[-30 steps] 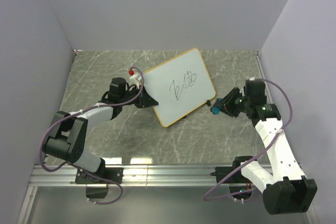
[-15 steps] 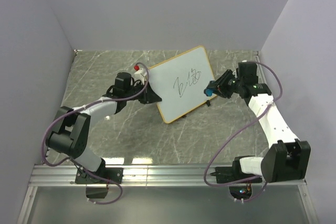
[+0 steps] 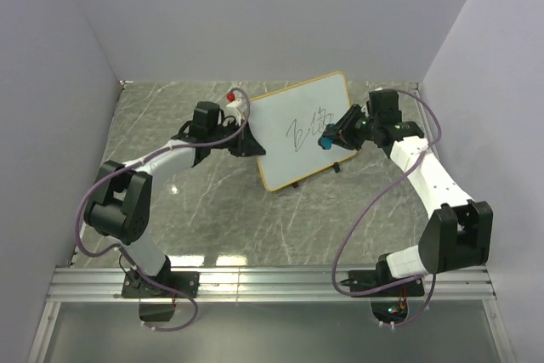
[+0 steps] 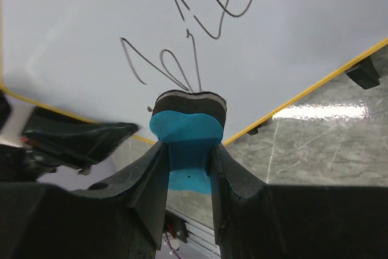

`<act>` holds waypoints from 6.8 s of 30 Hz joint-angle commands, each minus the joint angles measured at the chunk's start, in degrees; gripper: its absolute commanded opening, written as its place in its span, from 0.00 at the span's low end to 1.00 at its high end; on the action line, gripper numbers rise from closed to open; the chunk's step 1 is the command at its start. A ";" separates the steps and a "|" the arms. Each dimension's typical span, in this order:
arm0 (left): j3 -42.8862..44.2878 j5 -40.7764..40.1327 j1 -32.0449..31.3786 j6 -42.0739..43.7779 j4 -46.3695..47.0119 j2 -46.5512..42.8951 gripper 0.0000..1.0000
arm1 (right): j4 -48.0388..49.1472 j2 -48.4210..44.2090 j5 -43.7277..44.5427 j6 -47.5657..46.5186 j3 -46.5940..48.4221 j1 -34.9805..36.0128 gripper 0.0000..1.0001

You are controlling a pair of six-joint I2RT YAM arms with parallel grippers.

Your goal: Erase the whiteboard

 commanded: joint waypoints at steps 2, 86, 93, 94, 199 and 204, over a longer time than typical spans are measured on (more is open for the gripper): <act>10.80 -3.68 0.91 9.70 -12.66 2.94 0.00 | 0.14 1.66 0.29 -1.07 2.46 0.90 0.00; -0.43 -13.17 -1.20 12.08 -4.86 6.90 0.00 | -1.96 37.42 10.75 7.37 36.55 18.82 0.00; -0.96 -13.44 -1.29 11.99 -4.86 5.85 0.00 | -2.23 35.24 13.29 7.37 29.38 17.95 0.00; -1.05 -13.44 -1.29 11.99 -4.86 5.85 0.00 | -2.32 34.80 13.82 7.11 27.78 17.68 0.00; -0.78 -16.34 -4.36 14.28 -5.82 8.22 0.00 | -5.12 47.17 14.17 18.79 49.98 1.51 0.00; -0.78 -16.34 -4.45 14.28 -5.82 8.05 0.00 | -4.87 47.38 14.26 19.59 49.32 -0.07 0.00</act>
